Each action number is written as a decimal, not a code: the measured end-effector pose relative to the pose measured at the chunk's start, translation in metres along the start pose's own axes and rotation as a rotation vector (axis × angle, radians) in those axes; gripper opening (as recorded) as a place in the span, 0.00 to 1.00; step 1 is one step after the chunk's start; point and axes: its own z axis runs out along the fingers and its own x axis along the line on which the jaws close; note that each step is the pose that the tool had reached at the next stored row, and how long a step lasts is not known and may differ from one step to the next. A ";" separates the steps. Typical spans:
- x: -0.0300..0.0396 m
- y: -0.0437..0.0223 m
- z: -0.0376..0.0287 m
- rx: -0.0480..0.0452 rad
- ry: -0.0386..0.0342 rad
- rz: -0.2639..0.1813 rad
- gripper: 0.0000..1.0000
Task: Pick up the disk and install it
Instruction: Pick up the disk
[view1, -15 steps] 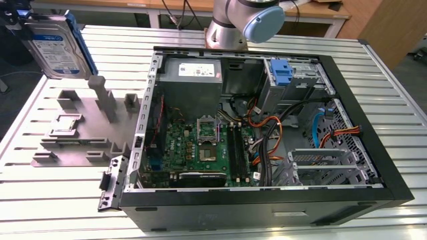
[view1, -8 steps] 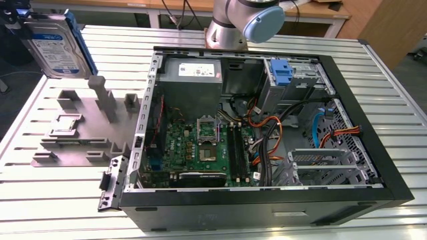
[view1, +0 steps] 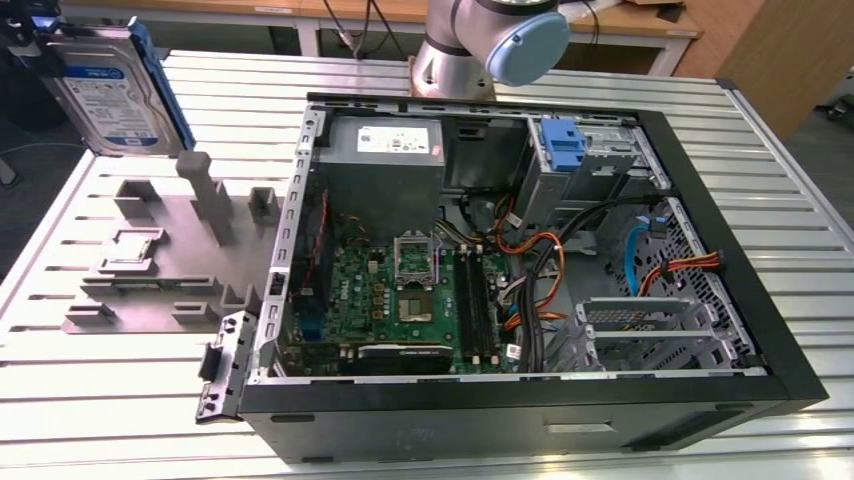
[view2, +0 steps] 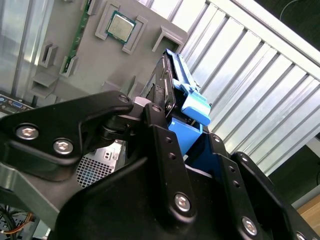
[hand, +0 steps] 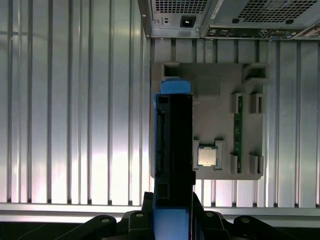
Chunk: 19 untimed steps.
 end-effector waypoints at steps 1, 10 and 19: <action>0.0000 0.0000 -0.0004 0.0001 -0.0001 0.000 0.37; 0.0001 0.0000 -0.0023 -0.0001 0.0000 0.000 0.37; 0.0001 0.0000 -0.0048 0.0000 0.0000 0.000 0.37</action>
